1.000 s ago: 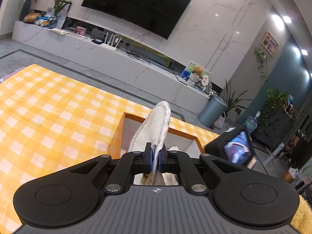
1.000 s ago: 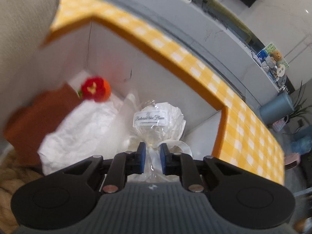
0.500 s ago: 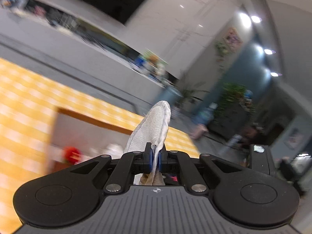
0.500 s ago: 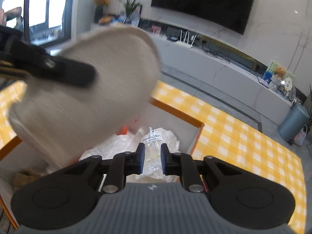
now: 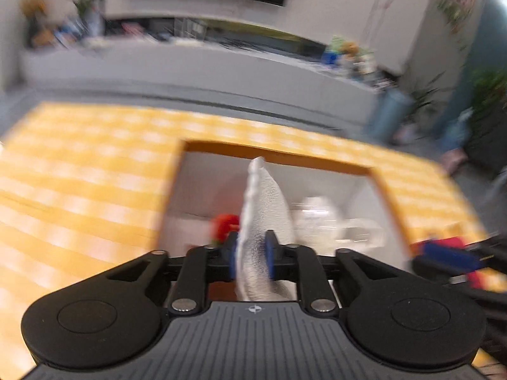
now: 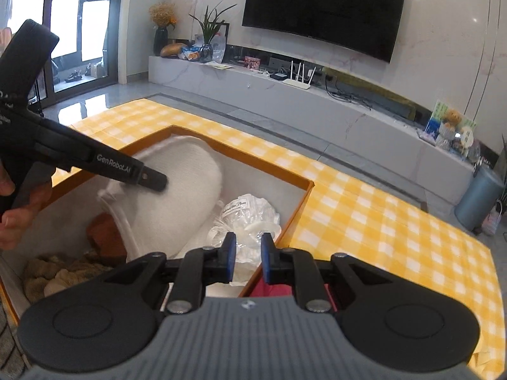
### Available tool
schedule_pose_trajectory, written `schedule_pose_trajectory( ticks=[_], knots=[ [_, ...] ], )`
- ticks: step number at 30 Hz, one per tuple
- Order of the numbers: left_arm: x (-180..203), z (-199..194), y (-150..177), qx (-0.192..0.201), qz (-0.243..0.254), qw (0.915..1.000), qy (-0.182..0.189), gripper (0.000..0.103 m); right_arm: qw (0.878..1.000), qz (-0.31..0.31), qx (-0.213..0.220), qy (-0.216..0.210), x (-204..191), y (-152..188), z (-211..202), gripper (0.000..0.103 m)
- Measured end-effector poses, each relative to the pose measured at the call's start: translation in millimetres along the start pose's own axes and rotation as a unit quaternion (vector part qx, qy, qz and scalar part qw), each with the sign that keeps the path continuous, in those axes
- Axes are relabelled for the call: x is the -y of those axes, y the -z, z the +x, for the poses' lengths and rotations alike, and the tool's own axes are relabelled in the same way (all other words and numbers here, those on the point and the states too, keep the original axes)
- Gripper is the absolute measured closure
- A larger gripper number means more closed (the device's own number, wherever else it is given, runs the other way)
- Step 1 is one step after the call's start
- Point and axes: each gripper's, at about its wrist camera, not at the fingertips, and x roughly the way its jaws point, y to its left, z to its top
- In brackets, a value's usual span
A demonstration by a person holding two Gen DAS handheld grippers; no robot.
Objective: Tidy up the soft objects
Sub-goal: 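Lower the cream cloth pouch into the box and open the left tool, then move both tools back over the table toward the yellow cloth and snack packet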
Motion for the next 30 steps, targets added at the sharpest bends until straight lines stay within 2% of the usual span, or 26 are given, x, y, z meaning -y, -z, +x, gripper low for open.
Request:
schedule_pose_trajectory(
  ticks=[1,3,6,12,14,16,17,20,23,27,30],
  knots=[
    [4,-2,0,0.003,0.012,0.9992,-0.038,0.071,1.0,-0.001,0.0,-0.001,0,0,-1,0.088],
    [8,-5,3,0.006,0.031,0.9965,-0.077,0.056,1.0,-0.003,-0.001,-0.002,-3,2,-1,0.088],
    [7,-13,4,0.015,0.032,0.9969,-0.07,0.04,1.0,-0.009,-0.003,0.001,-5,1,1,0.088],
    [12,-35,-1,0.047,0.009,0.9972,-0.057,0.025,1.0,-0.017,0.005,0.006,-4,0,-6,0.085],
    [17,-40,-2,0.052,0.016,0.997,-0.056,0.023,1.0,-0.016,0.007,0.006,-2,0,-8,0.084],
    [22,-47,-2,0.051,0.02,0.9971,-0.052,0.021,1.0,-0.015,0.006,0.005,-1,-2,-9,0.075],
    [23,-49,-2,0.049,0.019,0.9973,-0.051,0.021,1.0,-0.014,0.008,0.007,-1,-2,-10,0.067],
    [29,-55,0,0.048,0.014,0.9975,-0.05,0.021,1.0,-0.018,0.023,0.006,-4,-6,-19,0.062],
    [37,-61,3,0.051,0.025,0.9969,-0.054,0.021,0.999,-0.019,0.04,0.008,-5,-10,-32,0.05],
    [50,-68,9,0.054,0.042,0.9954,-0.068,0.021,0.998,-0.018,0.058,0.025,4,-13,-50,0.043],
    [61,-75,8,0.055,0.047,0.9955,-0.06,0.021,0.997,-0.001,0.071,0.034,18,-14,-64,0.038]
  ],
)
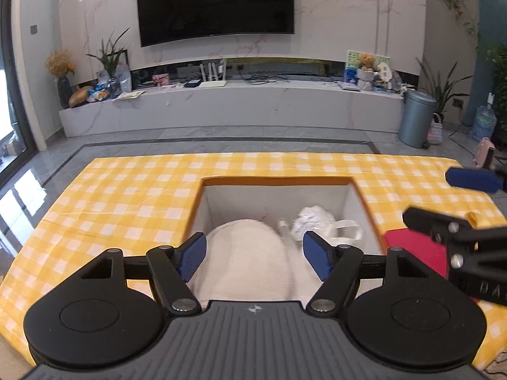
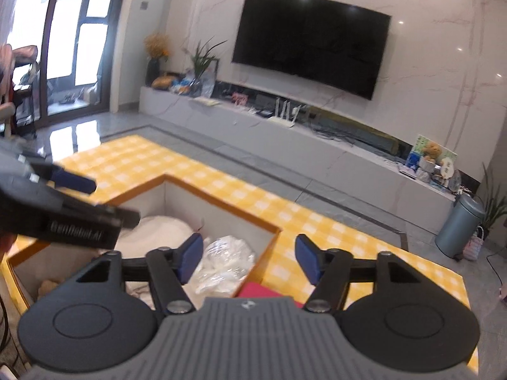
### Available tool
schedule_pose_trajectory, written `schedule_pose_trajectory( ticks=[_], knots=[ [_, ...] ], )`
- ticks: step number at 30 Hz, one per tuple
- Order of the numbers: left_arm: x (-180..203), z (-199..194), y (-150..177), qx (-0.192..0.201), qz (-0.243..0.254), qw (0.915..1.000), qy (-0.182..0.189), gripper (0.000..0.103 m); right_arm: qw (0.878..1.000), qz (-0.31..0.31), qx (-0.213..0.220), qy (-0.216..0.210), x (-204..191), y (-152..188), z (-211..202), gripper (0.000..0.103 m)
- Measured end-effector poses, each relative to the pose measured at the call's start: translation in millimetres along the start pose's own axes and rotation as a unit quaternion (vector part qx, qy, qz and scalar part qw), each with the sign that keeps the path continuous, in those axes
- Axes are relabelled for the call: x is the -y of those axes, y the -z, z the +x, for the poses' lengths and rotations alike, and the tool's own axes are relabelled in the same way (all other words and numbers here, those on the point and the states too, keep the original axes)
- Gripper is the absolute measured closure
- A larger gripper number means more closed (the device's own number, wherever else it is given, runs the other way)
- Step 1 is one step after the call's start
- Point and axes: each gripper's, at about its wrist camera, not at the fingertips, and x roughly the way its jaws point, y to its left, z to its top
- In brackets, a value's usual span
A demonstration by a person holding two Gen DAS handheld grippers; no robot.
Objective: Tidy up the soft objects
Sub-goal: 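Move both tools back over the table toward the yellow cloth and snack packet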
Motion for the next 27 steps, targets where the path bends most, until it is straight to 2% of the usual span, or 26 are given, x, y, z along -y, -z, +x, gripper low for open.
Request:
schedule_pose_trajectory(
  ticks=[7,12,16,20,27],
  knots=[
    [38,-17,-13,0.015,0.023,0.9995,0.016,0.021,0.998,0.035,0.039,0.037,39,-2,-39,0.029],
    [77,-21,-20,0.019,0.037,0.9973,0.061,0.019,0.99,0.064,0.056,0.114,82,9,-70,0.021],
    [113,-10,-21,0.011,0.06,0.994,0.09,0.019,0.978,0.116,0.052,0.168,126,26,-88,0.021],
    [150,8,-18,-0.009,0.093,0.9876,0.126,0.019,0.962,0.182,0.032,0.2,167,50,-93,0.021],
    [208,54,-14,-0.061,0.128,0.9667,0.213,0.019,0.931,0.281,-0.02,0.232,215,92,-73,0.021]
  ],
)
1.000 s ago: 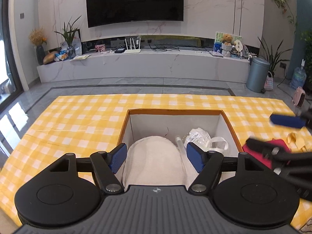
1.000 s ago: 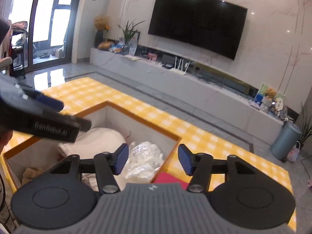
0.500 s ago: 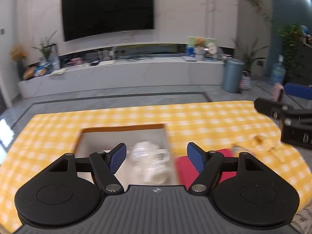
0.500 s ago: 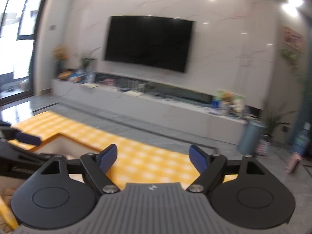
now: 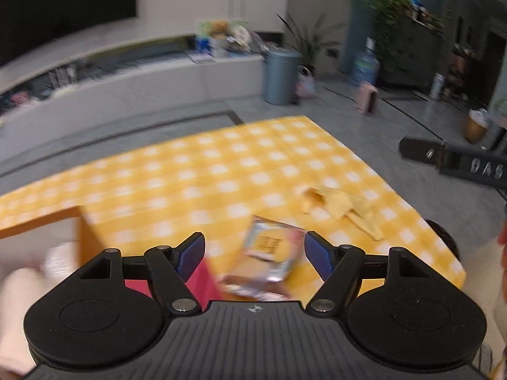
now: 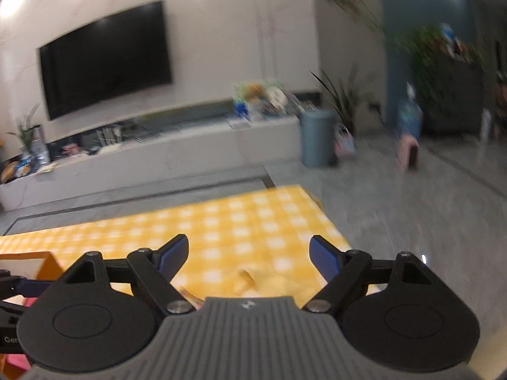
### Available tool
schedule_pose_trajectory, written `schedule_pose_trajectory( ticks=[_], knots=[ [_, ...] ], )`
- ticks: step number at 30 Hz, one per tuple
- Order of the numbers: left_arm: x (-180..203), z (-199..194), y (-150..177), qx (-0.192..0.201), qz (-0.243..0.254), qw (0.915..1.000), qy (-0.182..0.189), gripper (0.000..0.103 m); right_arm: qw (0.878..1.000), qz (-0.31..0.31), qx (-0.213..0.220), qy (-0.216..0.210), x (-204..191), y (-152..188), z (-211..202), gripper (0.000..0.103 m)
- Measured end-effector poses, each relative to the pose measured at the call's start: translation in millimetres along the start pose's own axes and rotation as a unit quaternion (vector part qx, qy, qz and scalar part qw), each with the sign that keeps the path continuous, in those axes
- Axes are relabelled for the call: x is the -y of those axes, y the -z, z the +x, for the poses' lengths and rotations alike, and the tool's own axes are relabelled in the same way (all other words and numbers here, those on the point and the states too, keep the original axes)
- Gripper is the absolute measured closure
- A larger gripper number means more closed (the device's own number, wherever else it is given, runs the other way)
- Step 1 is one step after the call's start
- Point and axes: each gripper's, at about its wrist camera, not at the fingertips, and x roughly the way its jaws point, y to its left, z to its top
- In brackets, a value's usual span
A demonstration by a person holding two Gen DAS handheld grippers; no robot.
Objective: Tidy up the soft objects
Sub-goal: 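Move both tools back over the table toward the yellow cloth and snack packet, then grasp the Deeyeo snack packet with the left tool while the right tool grasps the yellow cloth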
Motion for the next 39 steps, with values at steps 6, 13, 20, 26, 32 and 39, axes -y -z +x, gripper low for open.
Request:
schedule_pose_trajectory(
  ticks=[6,13,20,26,32,39],
  knots=[
    [17,60,-20,-0.059,0.059,0.9958,0.036,0.019,0.997,0.027,-0.061,0.025,19,20,43,0.021],
    [19,122,-34,-0.152,0.06,0.9842,0.07,0.019,0.994,0.027,-0.09,0.051,27,32,71,0.021],
    [11,154,-36,-0.204,0.039,0.9769,0.048,0.017,0.99,0.044,-0.116,0.065,38,41,98,0.021],
    [11,165,-36,-0.24,0.043,0.9688,0.046,0.013,0.985,0.107,-0.113,0.071,59,42,124,0.02],
    [4,176,-38,-0.26,0.023,0.9644,0.042,0.006,0.977,0.151,-0.135,0.071,66,52,161,0.017],
    [16,194,-29,-0.282,0.046,0.9582,0.022,0.002,0.98,0.124,-0.142,0.068,55,57,189,0.003]
  ],
)
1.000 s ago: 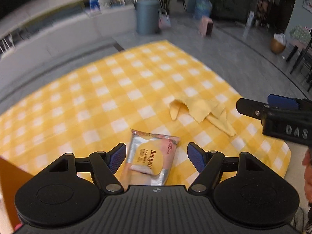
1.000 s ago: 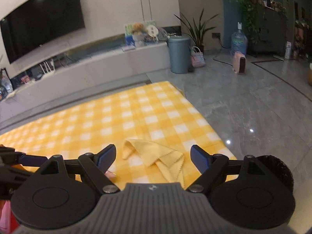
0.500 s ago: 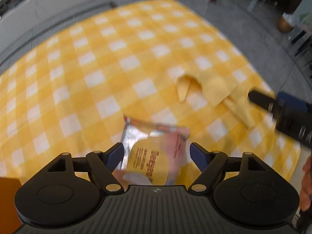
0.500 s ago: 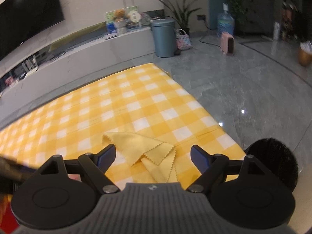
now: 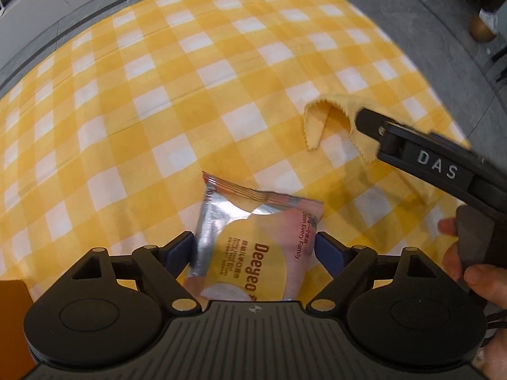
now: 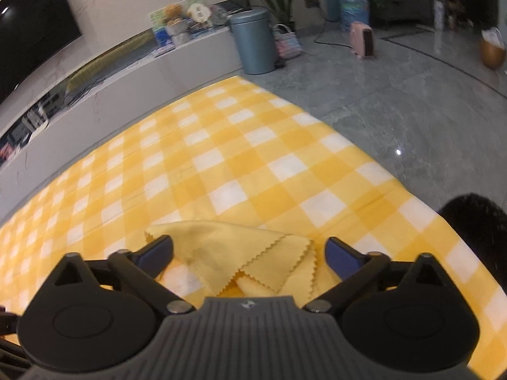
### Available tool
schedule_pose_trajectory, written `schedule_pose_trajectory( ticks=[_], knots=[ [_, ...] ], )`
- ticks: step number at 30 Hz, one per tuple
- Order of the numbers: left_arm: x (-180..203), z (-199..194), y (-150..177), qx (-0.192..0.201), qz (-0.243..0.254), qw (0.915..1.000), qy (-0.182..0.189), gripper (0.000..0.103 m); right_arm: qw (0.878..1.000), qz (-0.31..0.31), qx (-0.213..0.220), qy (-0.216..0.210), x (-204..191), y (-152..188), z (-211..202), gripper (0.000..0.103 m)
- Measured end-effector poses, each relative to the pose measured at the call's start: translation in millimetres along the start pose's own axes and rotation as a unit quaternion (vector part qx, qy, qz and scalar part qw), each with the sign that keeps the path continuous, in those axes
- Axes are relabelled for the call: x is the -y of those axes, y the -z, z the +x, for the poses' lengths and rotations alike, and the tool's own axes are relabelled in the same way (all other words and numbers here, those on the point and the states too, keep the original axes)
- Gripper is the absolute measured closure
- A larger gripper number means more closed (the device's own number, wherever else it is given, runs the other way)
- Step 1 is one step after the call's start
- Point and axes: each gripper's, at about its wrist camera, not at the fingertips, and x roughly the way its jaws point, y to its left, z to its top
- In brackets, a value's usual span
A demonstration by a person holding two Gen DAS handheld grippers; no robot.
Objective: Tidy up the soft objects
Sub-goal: 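Grasp the Deeyeo snack packet with the left tool while the right tool grasps the yellow cloth, then lift and carry the snack packet and yellow cloth with both tools to the box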
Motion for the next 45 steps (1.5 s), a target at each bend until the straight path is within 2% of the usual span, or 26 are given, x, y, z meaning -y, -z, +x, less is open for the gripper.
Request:
schedule_pose_trajectory(
  ticks=[2,4,10,12,13,15,16,18,22,25,29,37,45],
  knots=[
    [13,4,5,0.015,0.029,0.9987,-0.038,0.001,1.0,-0.007,-0.013,0.006,-2,1,7,0.003],
    [21,2,9,0.033,0.055,0.9965,-0.053,0.001,1.0,-0.023,-0.008,0.011,-5,2,6,0.003],
    [19,-1,12,0.041,0.042,0.9973,-0.045,0.017,0.996,-0.086,-0.018,0.022,-13,8,8,0.005],
    [20,-2,13,0.047,0.039,0.9969,-0.05,0.029,0.992,-0.119,-0.02,0.047,-18,12,8,0.02],
    [19,-2,13,0.049,0.037,0.997,-0.048,0.029,0.991,-0.126,-0.018,0.044,-18,12,6,0.026],
    [18,-3,13,0.049,0.035,0.9972,-0.045,0.03,0.992,-0.116,-0.012,0.044,-15,11,2,0.051],
    [18,-4,13,0.049,0.036,0.9971,-0.046,0.03,0.992,-0.114,-0.011,0.052,-13,10,1,0.058],
    [18,-4,13,0.051,0.04,0.9968,-0.048,0.031,0.993,-0.102,-0.007,0.061,-7,8,-2,0.082],
    [23,-5,16,0.055,0.058,0.9954,-0.052,0.032,0.996,-0.071,-0.01,0.048,6,4,-6,0.096],
    [25,-7,18,0.059,0.063,0.9947,-0.056,0.033,0.998,-0.053,-0.011,0.027,10,1,-9,0.098],
    [35,-13,23,0.086,0.076,0.9905,-0.076,0.035,0.999,-0.044,0.006,0.009,8,-4,-21,0.098],
    [39,-37,30,0.118,0.079,0.988,-0.061,0.038,0.999,-0.031,0.038,-0.018,7,-10,-41,0.098],
    [48,-84,39,0.182,0.052,0.9817,-0.022,0.039,0.998,-0.024,0.047,-0.038,6,-13,-48,0.098]
  ],
)
